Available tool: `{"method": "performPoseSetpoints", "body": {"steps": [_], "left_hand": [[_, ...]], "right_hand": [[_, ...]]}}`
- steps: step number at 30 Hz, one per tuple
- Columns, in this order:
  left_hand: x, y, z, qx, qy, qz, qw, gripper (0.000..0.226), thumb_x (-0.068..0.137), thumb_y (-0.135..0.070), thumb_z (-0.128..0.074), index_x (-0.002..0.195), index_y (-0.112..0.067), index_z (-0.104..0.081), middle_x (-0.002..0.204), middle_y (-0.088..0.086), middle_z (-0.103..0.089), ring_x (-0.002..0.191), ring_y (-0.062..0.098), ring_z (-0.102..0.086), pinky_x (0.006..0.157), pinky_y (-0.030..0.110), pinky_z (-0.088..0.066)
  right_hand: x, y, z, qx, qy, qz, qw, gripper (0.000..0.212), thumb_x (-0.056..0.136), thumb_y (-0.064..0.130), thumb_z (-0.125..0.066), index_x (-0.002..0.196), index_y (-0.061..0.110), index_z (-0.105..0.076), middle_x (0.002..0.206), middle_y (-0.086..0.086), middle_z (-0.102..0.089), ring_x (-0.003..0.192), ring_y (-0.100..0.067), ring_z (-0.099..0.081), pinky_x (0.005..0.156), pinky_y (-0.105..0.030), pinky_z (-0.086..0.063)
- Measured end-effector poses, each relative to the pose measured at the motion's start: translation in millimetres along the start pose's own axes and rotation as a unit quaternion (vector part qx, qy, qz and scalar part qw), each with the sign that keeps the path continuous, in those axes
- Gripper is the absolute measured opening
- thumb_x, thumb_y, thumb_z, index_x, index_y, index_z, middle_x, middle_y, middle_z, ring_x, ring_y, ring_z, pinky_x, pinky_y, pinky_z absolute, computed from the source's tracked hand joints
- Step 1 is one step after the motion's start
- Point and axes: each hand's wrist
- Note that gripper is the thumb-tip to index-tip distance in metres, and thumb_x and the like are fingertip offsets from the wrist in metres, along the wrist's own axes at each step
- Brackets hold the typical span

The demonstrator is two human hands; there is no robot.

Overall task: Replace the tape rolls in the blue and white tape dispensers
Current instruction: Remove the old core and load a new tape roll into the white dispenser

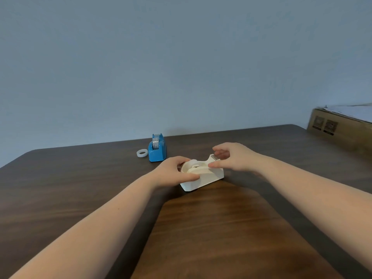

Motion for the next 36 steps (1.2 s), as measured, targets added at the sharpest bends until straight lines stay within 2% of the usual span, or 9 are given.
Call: {"method": "performPoseSetpoints", "body": {"steps": [3, 5, 9, 14, 19, 23, 27, 34, 36], "left_hand": [[-10, 2, 4, -0.003, 0.035, 0.004, 0.999, 0.057, 0.080, -0.035, -0.073, 0.132, -0.023, -0.053, 0.127, -0.006, -0.060, 0.118, 0.012, -0.055, 0.105, 0.035, -0.044], [-15, 3, 7, -0.010, 0.058, 0.005, 0.998, 0.054, 0.081, -0.033, -0.072, 0.131, -0.025, -0.053, 0.128, -0.006, -0.060, 0.118, 0.011, -0.054, 0.107, 0.036, -0.042], [-24, 7, 11, -0.017, 0.081, 0.015, 0.996, 0.055, 0.082, -0.031, -0.072, 0.132, -0.028, -0.051, 0.129, -0.007, -0.059, 0.120, 0.012, -0.053, 0.110, 0.038, -0.040], [-30, 12, 13, -0.034, 0.093, 0.026, 0.995, 0.056, 0.081, -0.030, -0.074, 0.132, -0.030, -0.050, 0.130, -0.007, -0.057, 0.121, 0.012, -0.052, 0.111, 0.040, -0.038], [-38, 10, 15, -0.054, 0.107, 0.023, 0.993, 0.050, 0.083, -0.023, -0.072, 0.128, -0.030, -0.052, 0.130, -0.007, -0.058, 0.121, 0.012, -0.052, 0.110, 0.036, -0.039], [-44, 10, 13, -0.084, 0.047, 0.019, 0.995, 0.037, 0.086, -0.039, -0.066, 0.122, -0.031, -0.061, 0.124, -0.012, -0.060, 0.116, 0.007, -0.053, 0.102, 0.030, -0.042], [-46, 8, 15, -0.111, -0.030, 0.039, 0.993, 0.030, 0.083, -0.044, -0.067, 0.112, -0.034, -0.069, 0.118, -0.013, -0.064, 0.112, 0.008, -0.056, 0.080, 0.020, -0.049], [-49, 3, 15, -0.092, -0.046, 0.032, 0.994, 0.031, 0.082, -0.041, -0.070, 0.112, -0.035, -0.068, 0.114, -0.016, -0.063, 0.104, 0.003, -0.056, 0.070, 0.014, -0.043], [-48, 1, 13, -0.102, -0.052, 0.036, 0.993, 0.021, 0.082, -0.039, -0.070, 0.103, -0.035, -0.072, 0.112, -0.014, -0.065, 0.105, 0.005, -0.057, 0.077, 0.018, -0.047]], "right_hand": [[-9, 2, -2, -0.006, 0.065, 0.002, 0.998, 0.086, 0.074, 0.035, -0.079, 0.146, 0.019, -0.035, 0.145, 0.003, -0.046, 0.130, -0.012, -0.046, 0.104, -0.027, -0.039], [-14, 5, -5, -0.029, 0.086, 0.013, 0.996, 0.077, 0.076, 0.034, -0.077, 0.143, 0.023, -0.040, 0.144, 0.003, -0.048, 0.130, -0.012, -0.046, 0.101, -0.024, -0.037], [-23, 11, -10, -0.041, 0.076, 0.032, 0.996, 0.059, 0.077, 0.033, -0.076, 0.132, 0.026, -0.053, 0.133, 0.002, -0.055, 0.119, -0.010, -0.052, 0.093, -0.020, -0.039], [-34, 14, -15, -0.033, 0.066, 0.036, 0.997, 0.057, 0.078, 0.035, -0.074, 0.131, 0.025, -0.055, 0.133, 0.001, -0.056, 0.120, -0.013, -0.053, 0.098, -0.026, -0.043], [-44, 17, -19, -0.028, 0.058, 0.037, 0.997, 0.054, 0.078, 0.037, -0.074, 0.128, 0.026, -0.057, 0.131, 0.002, -0.057, 0.116, -0.014, -0.055, 0.090, -0.025, -0.050], [-48, 18, -20, -0.038, 0.048, 0.039, 0.997, 0.051, 0.077, 0.039, -0.074, 0.124, 0.025, -0.059, 0.126, 0.003, -0.059, 0.114, -0.015, -0.056, 0.095, -0.029, -0.049], [-51, 20, -21, -0.031, 0.048, 0.034, 0.998, 0.050, 0.079, 0.038, -0.073, 0.125, 0.025, -0.057, 0.124, 0.003, -0.059, 0.110, -0.015, -0.057, 0.088, -0.029, -0.054], [-54, 21, -21, -0.040, 0.044, 0.033, 0.998, 0.050, 0.080, 0.037, -0.072, 0.126, 0.024, -0.057, 0.125, 0.003, -0.058, 0.111, -0.015, -0.056, 0.089, -0.029, -0.052], [-54, 20, -22, -0.041, 0.043, 0.034, 0.998, 0.050, 0.080, 0.038, -0.072, 0.125, 0.024, -0.057, 0.125, 0.003, -0.058, 0.111, -0.016, -0.056, 0.090, -0.031, -0.053]]}}
Point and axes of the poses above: each hand's wrist, its own x-axis towards the middle knuckle, its own z-axis out of the back of the hand, y = z × x
